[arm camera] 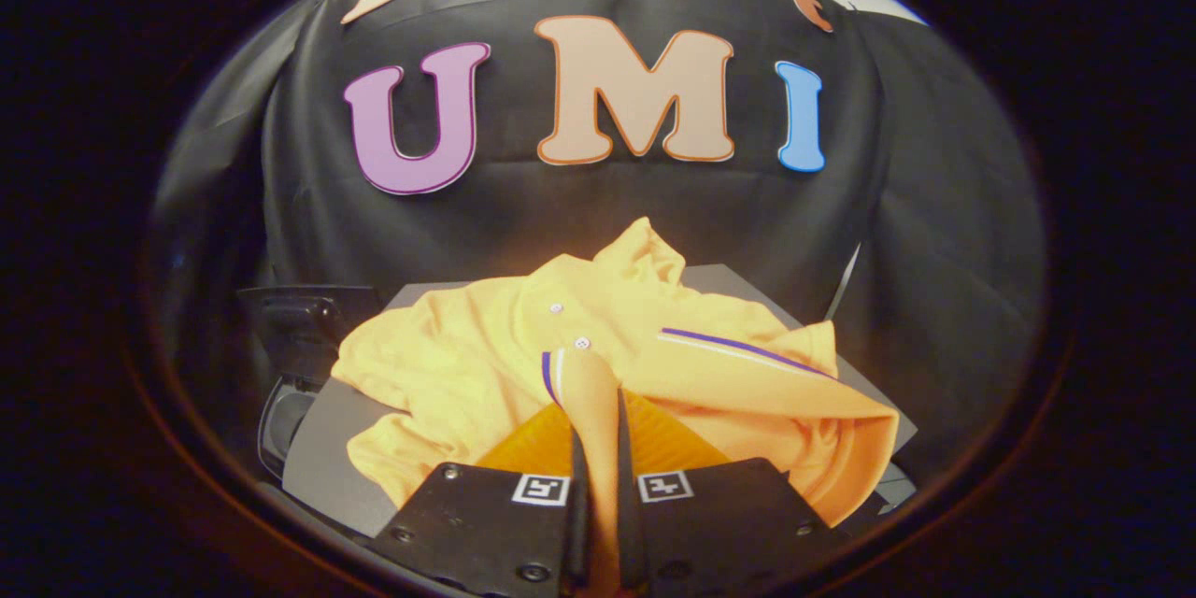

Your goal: Put the clothes into the washing machine and then close the washing machine lid.

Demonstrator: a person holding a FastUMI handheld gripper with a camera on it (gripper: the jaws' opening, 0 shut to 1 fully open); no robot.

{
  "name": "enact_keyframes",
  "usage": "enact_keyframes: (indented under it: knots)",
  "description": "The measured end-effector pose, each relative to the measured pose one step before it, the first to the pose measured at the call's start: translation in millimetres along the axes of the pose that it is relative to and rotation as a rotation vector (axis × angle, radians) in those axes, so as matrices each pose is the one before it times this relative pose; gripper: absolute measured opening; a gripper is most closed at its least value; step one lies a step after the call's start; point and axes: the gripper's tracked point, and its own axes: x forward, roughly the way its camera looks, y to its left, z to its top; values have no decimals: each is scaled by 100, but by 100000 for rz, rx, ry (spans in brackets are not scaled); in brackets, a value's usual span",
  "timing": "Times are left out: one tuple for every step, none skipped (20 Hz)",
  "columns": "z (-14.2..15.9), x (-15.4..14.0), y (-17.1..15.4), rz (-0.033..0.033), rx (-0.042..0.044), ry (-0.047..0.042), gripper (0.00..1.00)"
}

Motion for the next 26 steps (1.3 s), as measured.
enact_keyframes:
  knots:
    - [94,-96,47,-967,503,-497,7]
    - [534,-502,160,-745,-445,-1788,5]
    - [783,-437,267,69,-242,-2356,4]
    - [964,-527,525,616,747,-1624,3]
    - [1199,-584,756,1231,1952,-2562,3]
    - [1008,-383,1208,2253,1238,-1651,3]
    - [1020,-330,1484,2668,669,-1496,3]
    - [508,-604,1637,2787,373,-539,3]
    - [554,-123,1871,3253,692,-960,3]
    - [345,-186,1994,3126,1101,-905,3]
    - [123,68,2304,4001,785,873,3]
    - [-111,324,2196,3937,1211,45,3]
    - [-188,435,2280,3900,1120,441,3]
    - [-380,538,2233,3742,239,1256,3]
    - [-404,727,2177,3366,-466,1423,3]
    - [-492,640,1961,3082,-1056,1452,3]
    - [-514,930,2142,3185,-1891,1814,3]
    - [-470,804,1398,2006,-1260,1454,3]
    - [-340,864,1543,2186,-891,895,3]
    - [-332,734,1214,1940,169,161,3]
    - [-520,795,1501,2490,642,1245,3]
    - [-388,671,1130,1640,76,1136,3]
    - [-318,825,1007,1179,-468,587,3]
    - [-805,880,1058,1473,-1053,1016,3]
    - [-862,762,885,1161,-883,1569,3]
    - [-895,892,720,1401,-177,1579,3]
